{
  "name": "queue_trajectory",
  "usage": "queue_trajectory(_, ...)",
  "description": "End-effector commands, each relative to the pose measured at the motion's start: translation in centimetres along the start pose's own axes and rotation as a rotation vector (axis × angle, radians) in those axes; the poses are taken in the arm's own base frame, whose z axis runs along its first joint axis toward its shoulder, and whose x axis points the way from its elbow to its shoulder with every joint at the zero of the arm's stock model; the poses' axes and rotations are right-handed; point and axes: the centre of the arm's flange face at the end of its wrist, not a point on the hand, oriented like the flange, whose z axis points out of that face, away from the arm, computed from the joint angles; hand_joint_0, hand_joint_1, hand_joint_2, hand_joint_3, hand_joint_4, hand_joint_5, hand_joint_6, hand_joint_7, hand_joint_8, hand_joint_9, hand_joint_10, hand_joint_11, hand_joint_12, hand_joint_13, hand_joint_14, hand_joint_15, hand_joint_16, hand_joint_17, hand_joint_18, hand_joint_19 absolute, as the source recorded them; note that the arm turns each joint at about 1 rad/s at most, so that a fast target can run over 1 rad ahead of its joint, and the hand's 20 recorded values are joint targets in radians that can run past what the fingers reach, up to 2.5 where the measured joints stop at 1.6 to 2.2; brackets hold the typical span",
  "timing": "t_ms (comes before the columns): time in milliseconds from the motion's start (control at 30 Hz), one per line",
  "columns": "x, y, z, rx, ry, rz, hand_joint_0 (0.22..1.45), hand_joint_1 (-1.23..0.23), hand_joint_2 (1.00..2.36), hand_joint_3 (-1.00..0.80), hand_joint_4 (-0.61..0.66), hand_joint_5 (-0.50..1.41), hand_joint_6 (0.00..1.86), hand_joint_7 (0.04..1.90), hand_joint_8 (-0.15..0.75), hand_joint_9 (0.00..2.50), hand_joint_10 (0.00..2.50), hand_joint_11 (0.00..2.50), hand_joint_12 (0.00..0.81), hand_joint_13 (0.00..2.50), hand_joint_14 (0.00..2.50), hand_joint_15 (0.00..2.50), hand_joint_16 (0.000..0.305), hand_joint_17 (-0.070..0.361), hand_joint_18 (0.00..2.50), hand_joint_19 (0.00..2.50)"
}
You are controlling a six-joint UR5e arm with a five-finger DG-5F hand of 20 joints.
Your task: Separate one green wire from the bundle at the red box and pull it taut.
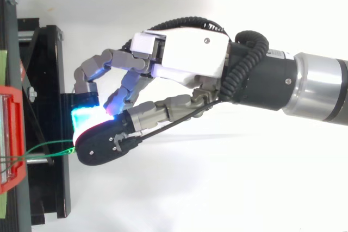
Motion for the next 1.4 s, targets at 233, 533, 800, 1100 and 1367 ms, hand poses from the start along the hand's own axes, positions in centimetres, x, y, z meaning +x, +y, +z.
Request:
queue_trajectory(233, 0.0, -0.1, 0.0, 0.000, 0.000, 0.000, 0.52, -0.64, 1.00, -0.49, 0.20, -0.21, 0.83, 1.17, 0.352, 1.15, 0.02, 1.29, 0.376, 1.09, 0.02, 0.63, 0.061, 0.137, 0.91, 0.43)
queue_trajectory(533, 0.0, -0.1, 0.0, 0.003, 0.000, -0.001, 0.53, -0.68, 1.00, -0.50, 0.20, -0.22, 0.83, 1.14, 0.338, 1.09, 0.01, 1.41, 0.378, 1.12, 0.02, 0.76, 0.061, 0.137, 0.90, 0.43)
queue_trajectory(800, 0.1, -0.1, 0.0, 0.003, 0.003, 0.002, 0.56, -0.72, 1.00, -0.47, 0.20, -0.22, 0.83, 1.13, 0.322, 1.05, 0.01, 1.74, 0.380, 1.17, 0.02, 1.00, 0.059, 0.134, 0.89, 0.45)
queue_trajectory(1100, 0.0, 0.6, -0.1, -0.005, 0.002, 0.005, 0.59, -0.65, 1.02, -0.33, 0.19, -0.22, 0.83, 1.13, 0.320, 1.06, 0.07, 1.85, 0.369, 1.19, 0.02, 1.06, 0.058, 0.131, 0.89, 0.48)
queue_trajectory(1367, -0.2, 1.2, -0.2, -0.015, -0.002, 0.005, 0.58, -0.59, 1.01, -0.39, 0.20, -0.21, 0.83, 1.13, 0.317, 1.08, 0.18, 1.85, 0.375, 1.21, 0.02, 1.08, 0.058, 0.131, 0.90, 0.48)
